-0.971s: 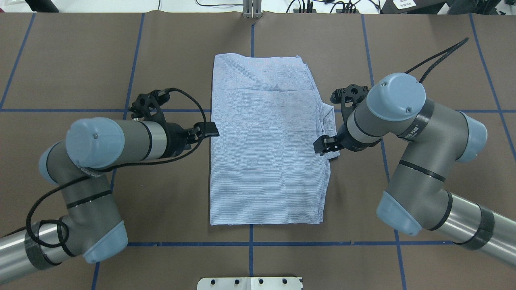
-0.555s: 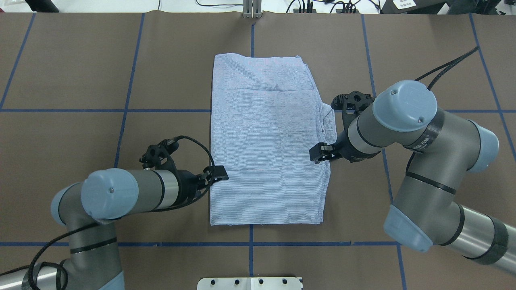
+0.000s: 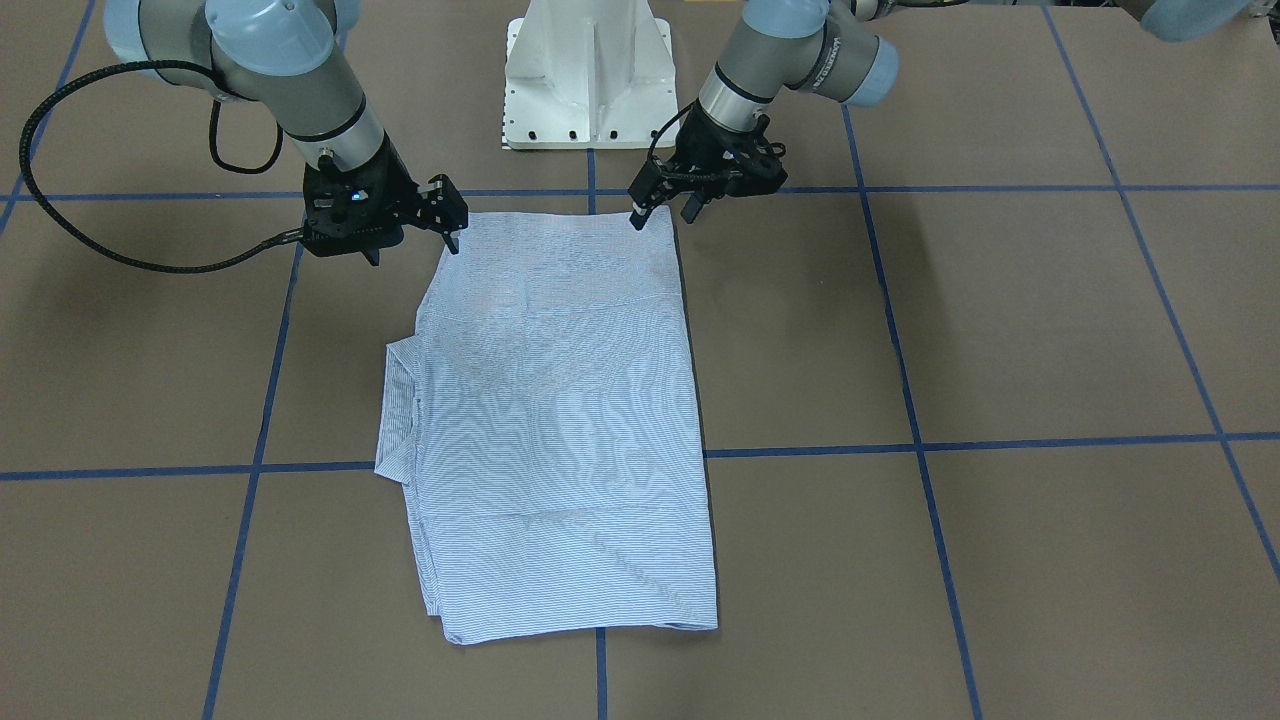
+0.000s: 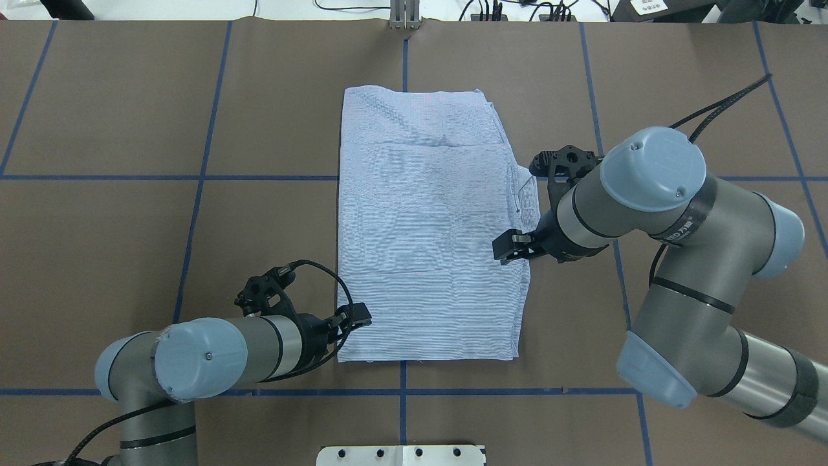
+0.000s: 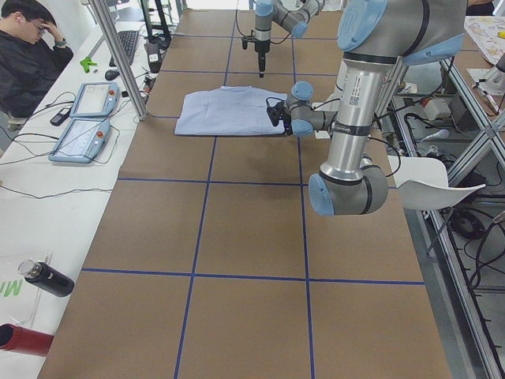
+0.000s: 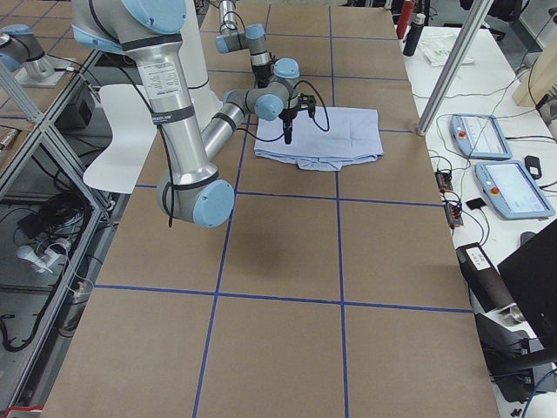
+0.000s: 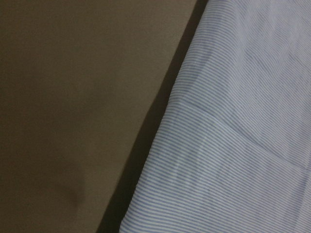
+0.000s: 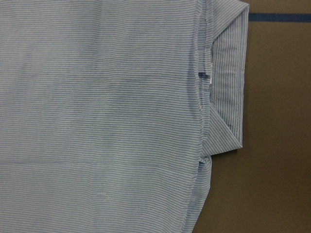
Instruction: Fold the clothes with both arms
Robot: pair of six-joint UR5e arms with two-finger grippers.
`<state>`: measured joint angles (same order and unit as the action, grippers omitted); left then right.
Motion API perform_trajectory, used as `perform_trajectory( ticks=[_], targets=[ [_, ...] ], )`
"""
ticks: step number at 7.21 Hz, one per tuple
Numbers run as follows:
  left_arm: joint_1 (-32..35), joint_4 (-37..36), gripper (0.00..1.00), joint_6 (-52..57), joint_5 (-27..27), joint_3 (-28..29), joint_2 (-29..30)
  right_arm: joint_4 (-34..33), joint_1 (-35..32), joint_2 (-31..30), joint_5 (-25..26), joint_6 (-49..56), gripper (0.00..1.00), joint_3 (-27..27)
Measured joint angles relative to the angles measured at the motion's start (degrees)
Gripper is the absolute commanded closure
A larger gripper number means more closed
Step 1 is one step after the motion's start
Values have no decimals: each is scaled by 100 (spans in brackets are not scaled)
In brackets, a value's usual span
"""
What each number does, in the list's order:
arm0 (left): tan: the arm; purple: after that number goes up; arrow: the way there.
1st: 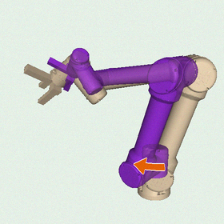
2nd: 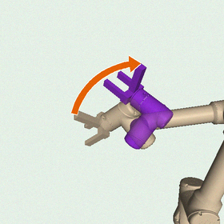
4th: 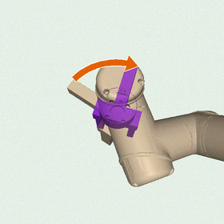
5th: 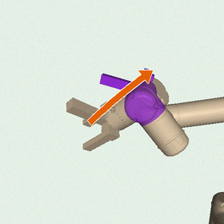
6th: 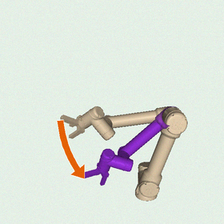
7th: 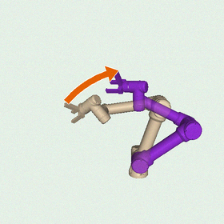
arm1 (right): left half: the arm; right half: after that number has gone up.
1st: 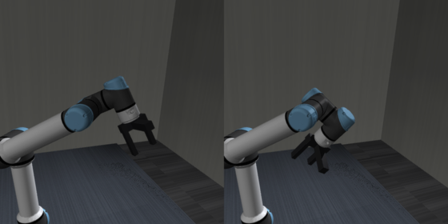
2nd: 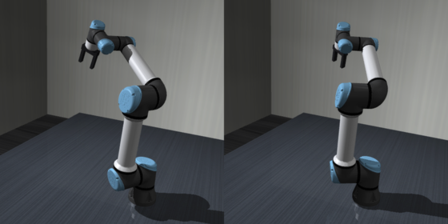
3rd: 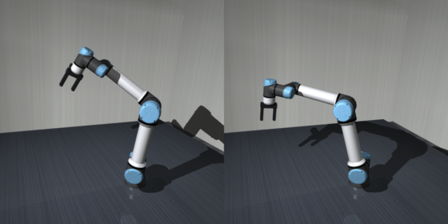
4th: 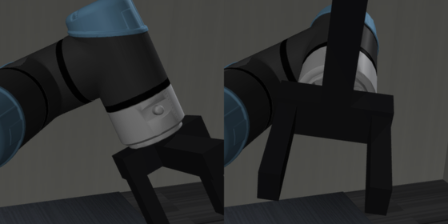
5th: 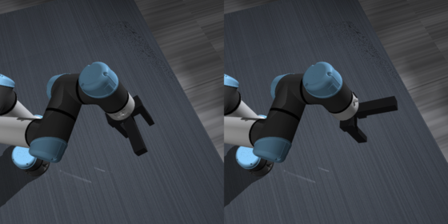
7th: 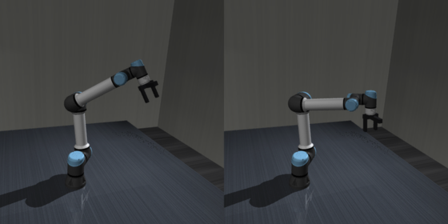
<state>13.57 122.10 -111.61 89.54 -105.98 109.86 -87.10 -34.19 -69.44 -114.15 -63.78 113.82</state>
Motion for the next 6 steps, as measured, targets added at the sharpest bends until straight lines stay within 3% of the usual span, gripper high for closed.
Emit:
perform_trajectory(
  ticks=[2,6],
  targets=[
    [-69,-87,12,-39,2,30,20,0,5,12,-2,5,0,0],
    [-205,-104,18,-133,11,81,75,0,1,25,-9,6,0,0]
  ],
)
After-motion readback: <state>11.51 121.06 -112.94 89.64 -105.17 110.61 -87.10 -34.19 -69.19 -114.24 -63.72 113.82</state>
